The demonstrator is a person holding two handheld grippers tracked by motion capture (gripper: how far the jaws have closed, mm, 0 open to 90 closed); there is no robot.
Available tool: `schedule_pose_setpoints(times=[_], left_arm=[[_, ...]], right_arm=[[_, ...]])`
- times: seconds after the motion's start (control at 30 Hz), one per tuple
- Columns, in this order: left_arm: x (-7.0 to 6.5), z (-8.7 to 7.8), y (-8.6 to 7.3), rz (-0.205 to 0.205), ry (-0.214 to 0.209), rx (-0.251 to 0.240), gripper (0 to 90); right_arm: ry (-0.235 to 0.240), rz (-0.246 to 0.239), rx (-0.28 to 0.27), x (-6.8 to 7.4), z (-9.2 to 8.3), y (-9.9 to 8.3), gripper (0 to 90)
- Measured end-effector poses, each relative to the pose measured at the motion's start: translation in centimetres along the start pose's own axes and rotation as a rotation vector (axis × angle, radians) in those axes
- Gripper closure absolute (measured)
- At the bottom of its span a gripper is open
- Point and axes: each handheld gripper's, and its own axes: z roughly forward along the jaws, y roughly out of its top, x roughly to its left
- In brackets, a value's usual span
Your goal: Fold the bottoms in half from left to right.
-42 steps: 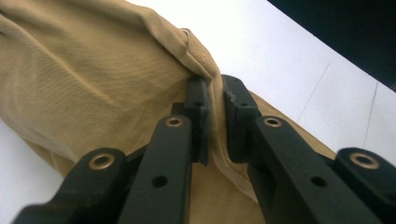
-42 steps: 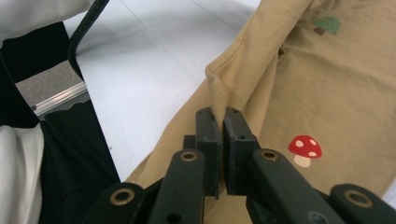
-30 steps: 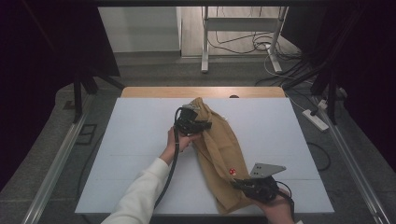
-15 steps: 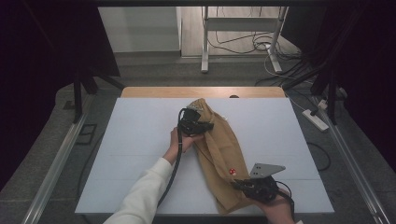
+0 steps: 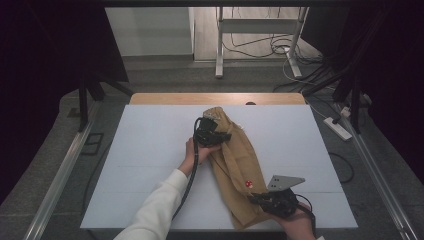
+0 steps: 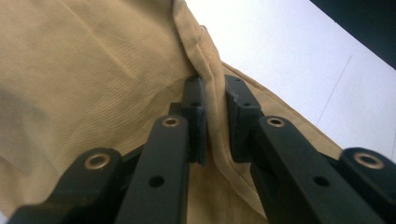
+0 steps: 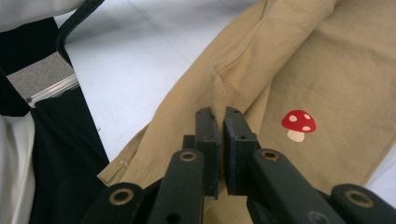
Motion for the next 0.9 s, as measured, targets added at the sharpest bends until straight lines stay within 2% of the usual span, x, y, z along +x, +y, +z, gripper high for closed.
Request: schedule_pose_setpoints(times=[0.57,0.67,0.7,0.73,0.77,0.8,0.83,0.9], left_arm=[[-0.9,1.2,0.2,0.011,-0.011,0.015,77.3],[-0.9,1.2,0.2,0.012,-0.013,0.013,74.2],[-1.1,1.1,0.2,0.013,-0.009,0.009,69.3],[-1.2,1.0,0.3,0.017,-0.008,0.002,61.3],[-1.4,0.7,0.3,0.024,-0.002,-0.002,51.6],[-1.5,0.4,0.3,0.034,0.001,-0.003,44.2],[-1.6,0.1,0.3,0.045,0.006,-0.002,39.6],[-1.8,-0.8,0.3,0.066,0.021,-0.006,36.1]], right_arm=[[-0.018,0.019,-0.004,-0.2,-1.0,-0.7,85.3],[-0.02,0.019,-0.009,-0.3,-1.0,-0.8,84.5],[-0.022,0.019,-0.008,-0.3,-1.0,-0.8,83.2],[-0.026,0.018,-0.009,-0.3,-1.0,-0.8,79.9],[-0.041,0.013,-0.013,-0.3,-1.1,-0.8,70.9],[-0.07,0.009,-0.026,-0.3,-1.1,-0.9,57.5],[-0.099,0.007,-0.037,-0.3,-1.2,-0.9,47.6],[-0.129,0.02,-0.051,-0.4,-1.5,-0.8,39.4]])
